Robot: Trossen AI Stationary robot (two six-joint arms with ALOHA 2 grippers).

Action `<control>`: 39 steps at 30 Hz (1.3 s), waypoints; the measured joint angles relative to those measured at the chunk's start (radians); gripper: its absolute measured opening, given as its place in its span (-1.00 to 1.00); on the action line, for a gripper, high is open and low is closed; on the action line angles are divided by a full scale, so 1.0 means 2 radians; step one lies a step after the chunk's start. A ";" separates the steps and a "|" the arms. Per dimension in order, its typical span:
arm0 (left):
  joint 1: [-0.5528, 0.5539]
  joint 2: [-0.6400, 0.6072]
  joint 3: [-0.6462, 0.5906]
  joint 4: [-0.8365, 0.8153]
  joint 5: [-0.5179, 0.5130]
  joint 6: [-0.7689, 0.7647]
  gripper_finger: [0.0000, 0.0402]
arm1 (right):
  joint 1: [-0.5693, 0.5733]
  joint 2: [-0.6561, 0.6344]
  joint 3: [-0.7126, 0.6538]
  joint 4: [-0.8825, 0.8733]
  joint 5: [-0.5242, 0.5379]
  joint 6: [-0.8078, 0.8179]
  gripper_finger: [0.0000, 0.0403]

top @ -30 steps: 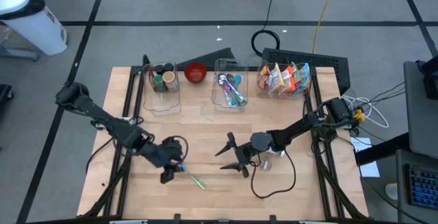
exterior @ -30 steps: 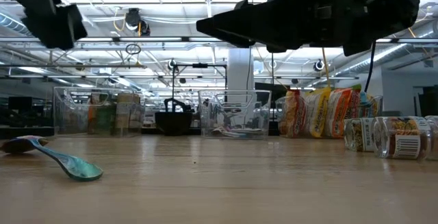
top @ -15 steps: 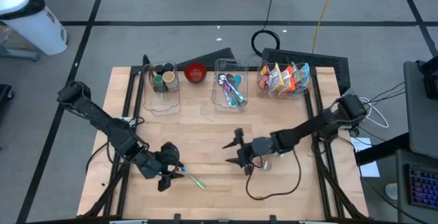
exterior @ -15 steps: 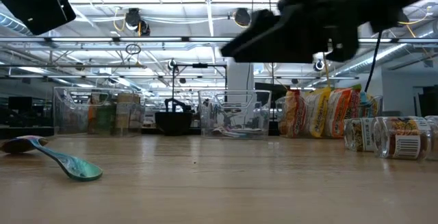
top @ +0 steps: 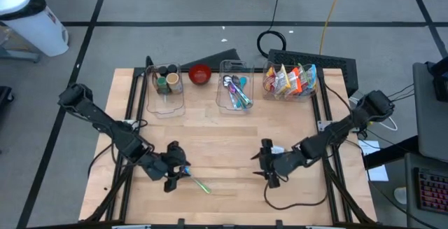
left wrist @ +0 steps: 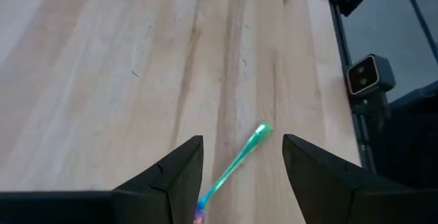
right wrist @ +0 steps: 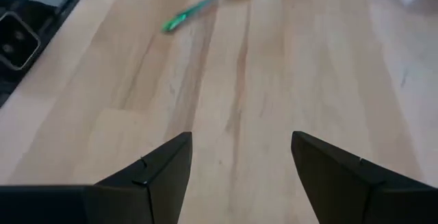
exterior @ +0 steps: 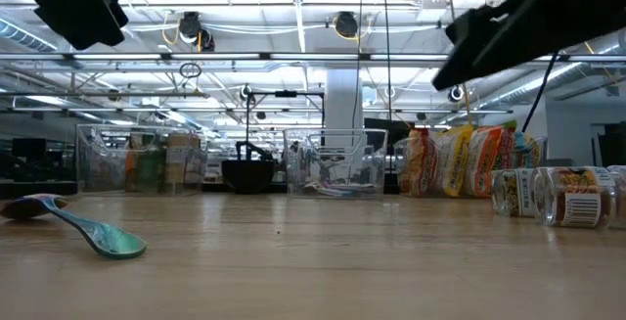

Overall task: Pick & Place Food Item
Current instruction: Put the yellow and white seasoning bottle into the left transparent bin

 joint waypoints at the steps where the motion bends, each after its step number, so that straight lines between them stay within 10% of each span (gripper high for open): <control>1: 0.002 0.000 0.000 0.000 0.000 0.007 0.04 | 0.005 0.000 0.000 -0.006 0.001 0.014 0.20; 20: 0.055 0.000 0.000 0.000 0.001 0.119 0.04 | 0.072 0.000 -0.079 -0.061 0.037 0.333 0.20; 39: 0.067 0.000 0.000 0.000 0.002 0.135 0.04 | 0.078 0.065 -0.082 -0.041 0.046 0.353 0.20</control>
